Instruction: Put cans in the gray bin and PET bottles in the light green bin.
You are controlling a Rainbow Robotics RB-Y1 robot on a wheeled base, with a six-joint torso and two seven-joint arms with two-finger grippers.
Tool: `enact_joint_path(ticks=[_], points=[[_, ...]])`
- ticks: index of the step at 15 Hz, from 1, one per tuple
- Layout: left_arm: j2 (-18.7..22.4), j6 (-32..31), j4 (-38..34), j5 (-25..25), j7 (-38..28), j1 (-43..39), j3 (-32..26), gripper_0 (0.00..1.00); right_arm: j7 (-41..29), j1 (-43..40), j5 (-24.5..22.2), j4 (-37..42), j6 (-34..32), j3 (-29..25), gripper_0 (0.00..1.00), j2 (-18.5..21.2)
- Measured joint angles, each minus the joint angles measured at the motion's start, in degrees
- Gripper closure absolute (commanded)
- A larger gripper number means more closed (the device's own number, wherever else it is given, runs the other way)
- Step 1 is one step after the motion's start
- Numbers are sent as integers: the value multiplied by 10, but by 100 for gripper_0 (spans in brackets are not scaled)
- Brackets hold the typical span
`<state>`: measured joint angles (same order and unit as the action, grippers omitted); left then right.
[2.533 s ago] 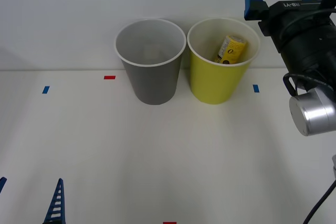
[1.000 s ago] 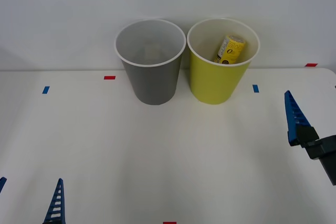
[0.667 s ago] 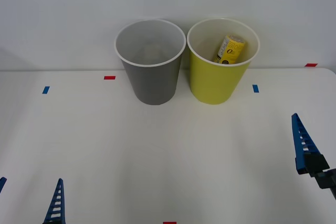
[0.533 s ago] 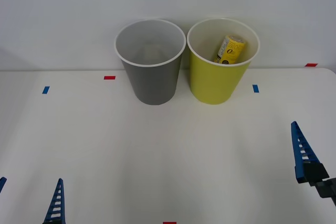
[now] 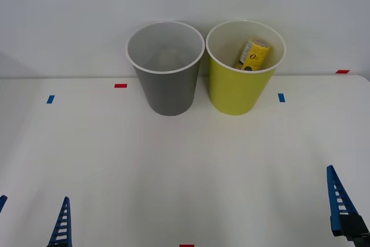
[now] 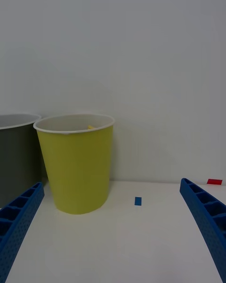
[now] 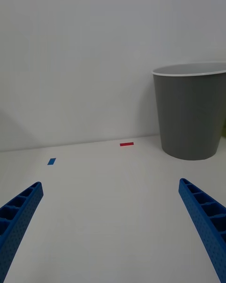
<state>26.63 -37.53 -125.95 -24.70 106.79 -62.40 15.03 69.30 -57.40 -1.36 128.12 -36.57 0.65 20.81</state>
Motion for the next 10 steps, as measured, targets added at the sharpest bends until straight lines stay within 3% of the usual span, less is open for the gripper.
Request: enact_joint_path(ticks=[10], points=[[0,0,0,0,0,0,0,0,9,-48,16,0,-7,51,0,6]])
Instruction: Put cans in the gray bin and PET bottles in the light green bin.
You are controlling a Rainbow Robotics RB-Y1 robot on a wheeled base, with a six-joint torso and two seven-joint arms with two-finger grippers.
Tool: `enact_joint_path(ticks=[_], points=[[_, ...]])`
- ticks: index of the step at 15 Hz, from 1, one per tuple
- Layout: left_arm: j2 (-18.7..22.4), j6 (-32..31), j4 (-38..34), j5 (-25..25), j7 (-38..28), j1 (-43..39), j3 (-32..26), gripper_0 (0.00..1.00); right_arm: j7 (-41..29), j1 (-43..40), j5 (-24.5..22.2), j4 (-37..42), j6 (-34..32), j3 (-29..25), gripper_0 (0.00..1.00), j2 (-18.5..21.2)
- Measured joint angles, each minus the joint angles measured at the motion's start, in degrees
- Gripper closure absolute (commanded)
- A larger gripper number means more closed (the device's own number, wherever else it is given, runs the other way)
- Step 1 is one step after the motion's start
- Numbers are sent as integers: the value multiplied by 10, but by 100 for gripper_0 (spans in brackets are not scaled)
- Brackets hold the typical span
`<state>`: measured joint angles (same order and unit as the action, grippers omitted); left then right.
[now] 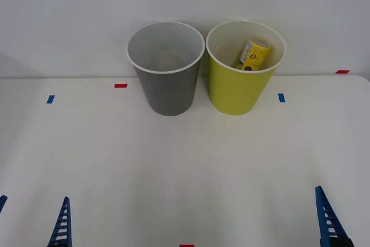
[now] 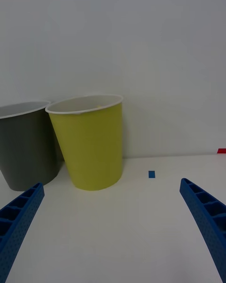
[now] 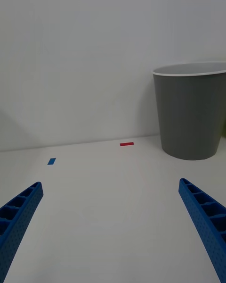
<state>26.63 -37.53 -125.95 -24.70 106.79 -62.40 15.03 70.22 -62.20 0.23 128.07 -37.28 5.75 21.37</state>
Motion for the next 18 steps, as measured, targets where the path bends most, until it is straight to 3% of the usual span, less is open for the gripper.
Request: enact_joint_path(ticks=[18], points=[[0,0,0,0,0,0,0,0,0,0,0,0,0,0,0,0]])
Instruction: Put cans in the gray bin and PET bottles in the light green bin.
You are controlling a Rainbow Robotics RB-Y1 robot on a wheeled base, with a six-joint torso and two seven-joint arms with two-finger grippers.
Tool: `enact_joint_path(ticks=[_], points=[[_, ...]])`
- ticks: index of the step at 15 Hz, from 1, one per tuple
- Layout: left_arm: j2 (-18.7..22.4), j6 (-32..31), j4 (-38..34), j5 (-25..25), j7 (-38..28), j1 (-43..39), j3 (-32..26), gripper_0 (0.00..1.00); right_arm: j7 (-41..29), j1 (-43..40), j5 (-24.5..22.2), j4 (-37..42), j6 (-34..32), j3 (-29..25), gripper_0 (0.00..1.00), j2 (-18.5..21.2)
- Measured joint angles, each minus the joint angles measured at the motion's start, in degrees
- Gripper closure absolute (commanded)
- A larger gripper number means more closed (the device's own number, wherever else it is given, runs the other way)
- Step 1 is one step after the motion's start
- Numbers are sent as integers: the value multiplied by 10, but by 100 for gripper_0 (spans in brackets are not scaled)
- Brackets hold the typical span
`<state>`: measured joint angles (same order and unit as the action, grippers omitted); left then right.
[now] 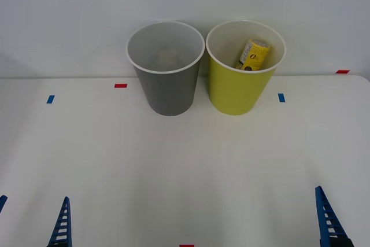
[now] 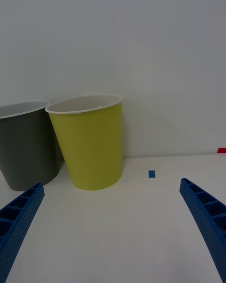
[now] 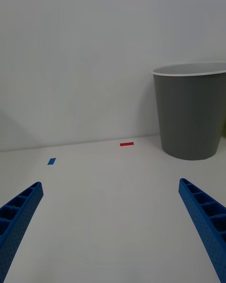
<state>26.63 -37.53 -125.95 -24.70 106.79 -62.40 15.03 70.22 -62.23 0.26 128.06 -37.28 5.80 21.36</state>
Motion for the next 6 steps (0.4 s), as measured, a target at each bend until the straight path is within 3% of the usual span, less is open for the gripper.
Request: enact_joint_path(ticks=[6], points=[[0,0,0,0,0,0,0,0,0,0,0,0,0,0,0,0]])
